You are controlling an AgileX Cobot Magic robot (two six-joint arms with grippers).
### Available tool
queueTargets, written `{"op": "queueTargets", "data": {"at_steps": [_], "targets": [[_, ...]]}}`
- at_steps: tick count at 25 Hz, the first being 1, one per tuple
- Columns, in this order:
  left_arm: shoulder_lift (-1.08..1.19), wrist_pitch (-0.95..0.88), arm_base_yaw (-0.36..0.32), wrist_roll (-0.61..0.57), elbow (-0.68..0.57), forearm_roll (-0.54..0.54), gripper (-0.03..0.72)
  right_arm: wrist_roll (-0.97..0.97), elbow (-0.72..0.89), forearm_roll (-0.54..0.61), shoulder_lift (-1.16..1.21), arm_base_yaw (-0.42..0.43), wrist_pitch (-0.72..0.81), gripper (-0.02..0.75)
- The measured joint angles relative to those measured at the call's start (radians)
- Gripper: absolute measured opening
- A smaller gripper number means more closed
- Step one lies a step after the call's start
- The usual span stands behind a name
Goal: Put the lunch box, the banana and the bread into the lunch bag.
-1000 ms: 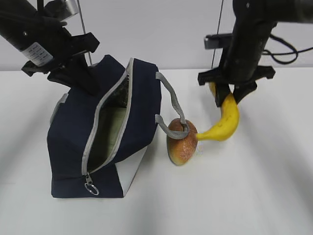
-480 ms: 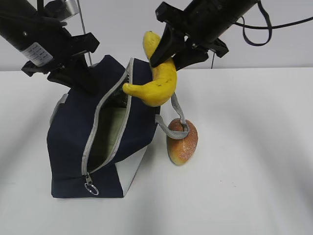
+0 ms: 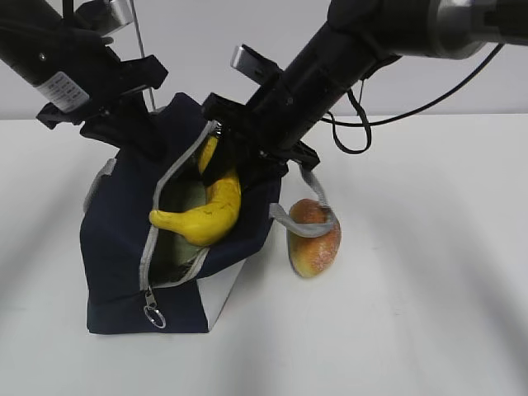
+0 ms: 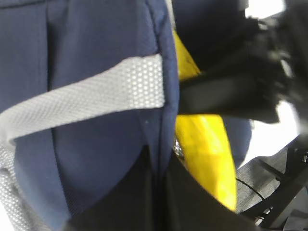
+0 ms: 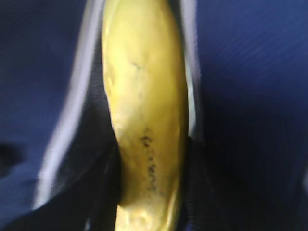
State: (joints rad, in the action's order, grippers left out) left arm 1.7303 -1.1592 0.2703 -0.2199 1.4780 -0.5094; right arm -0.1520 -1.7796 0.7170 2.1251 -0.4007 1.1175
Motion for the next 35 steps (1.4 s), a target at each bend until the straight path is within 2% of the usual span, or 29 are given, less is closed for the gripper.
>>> {"op": "queueTargets", "data": {"at_steps": [3, 10, 15, 18, 21, 23, 25, 29, 35], "targets": [[0.0, 0.0, 0.0, 0.0, 0.0, -0.002, -0.003, 0.028, 0.0, -0.034, 0.021, 0.0, -0.013, 0.272], [0.0, -0.004, 0.0, 0.0, 0.0, -0.005, -0.003, 0.036, 0.0, -0.03, 0.033, -0.001, -0.107, 0.286], [0.0, -0.005, 0.0, 0.0, 0.0, -0.006, -0.003, -0.039, 0.0, 0.089, 0.033, -0.001, -0.134, 0.311], [0.0, -0.005, 0.0, 0.0, 0.0, -0.002, -0.003, -0.078, 0.0, 0.147, 0.033, -0.005, -0.134, 0.402], [0.0, -0.006, 0.0, 0.0, 0.0, -0.001, -0.003, -0.087, 0.0, 0.148, 0.033, -0.005, -0.12, 0.549], [0.0, -0.007, 0.0, 0.0, 0.0, -0.001, -0.003, -0.089, 0.0, 0.139, 0.033, -0.005, -0.082, 0.599], [0.0, -0.007, 0.0, 0.0, 0.0, -0.001, -0.003, -0.097, 0.0, 0.11, 0.033, -0.003, -0.042, 0.603], [0.0, -0.007, 0.0, 0.0, 0.0, -0.003, -0.003, -0.113, 0.0, 0.026, 0.018, -0.003, 0.018, 0.561], [0.0, -0.007, 0.0, 0.0, 0.0, -0.003, -0.003, -0.046, 0.0, -0.226, -0.138, -0.001, 0.039, 0.539]]}}
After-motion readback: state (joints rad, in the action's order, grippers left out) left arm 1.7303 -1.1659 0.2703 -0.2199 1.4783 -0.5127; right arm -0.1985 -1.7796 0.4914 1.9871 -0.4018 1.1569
